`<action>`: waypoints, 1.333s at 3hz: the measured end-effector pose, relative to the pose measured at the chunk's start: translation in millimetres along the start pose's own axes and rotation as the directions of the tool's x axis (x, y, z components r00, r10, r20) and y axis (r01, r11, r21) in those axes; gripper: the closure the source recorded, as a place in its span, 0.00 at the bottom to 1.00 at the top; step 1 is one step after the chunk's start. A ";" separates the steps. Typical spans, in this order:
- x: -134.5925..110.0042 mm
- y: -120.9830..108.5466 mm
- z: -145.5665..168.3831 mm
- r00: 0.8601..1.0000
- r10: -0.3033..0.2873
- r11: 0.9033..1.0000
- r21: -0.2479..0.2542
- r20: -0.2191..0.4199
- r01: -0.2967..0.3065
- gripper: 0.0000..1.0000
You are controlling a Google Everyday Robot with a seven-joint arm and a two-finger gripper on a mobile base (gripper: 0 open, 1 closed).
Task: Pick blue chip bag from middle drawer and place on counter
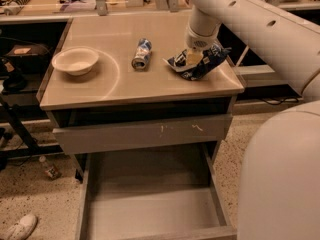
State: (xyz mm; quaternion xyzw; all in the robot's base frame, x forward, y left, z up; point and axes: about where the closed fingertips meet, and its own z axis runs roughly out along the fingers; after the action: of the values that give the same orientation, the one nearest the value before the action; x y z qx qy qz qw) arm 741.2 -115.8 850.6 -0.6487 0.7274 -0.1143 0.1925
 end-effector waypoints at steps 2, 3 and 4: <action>0.0 0.0 0.1 1.000 0.000 1.000 0.000 0.000 0.000 0.52; 0.0 0.0 0.1 1.000 0.000 1.000 0.000 0.000 0.000 0.29; 0.0 0.1 0.1 1.000 0.000 1.000 0.000 0.000 0.000 0.05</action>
Offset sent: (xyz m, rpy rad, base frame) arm 0.0000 0.0000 0.0000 0.0000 0.0000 0.0000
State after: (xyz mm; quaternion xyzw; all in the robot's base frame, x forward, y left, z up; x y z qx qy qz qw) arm 741.2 -115.8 850.4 -0.6487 0.7274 -0.1143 0.1924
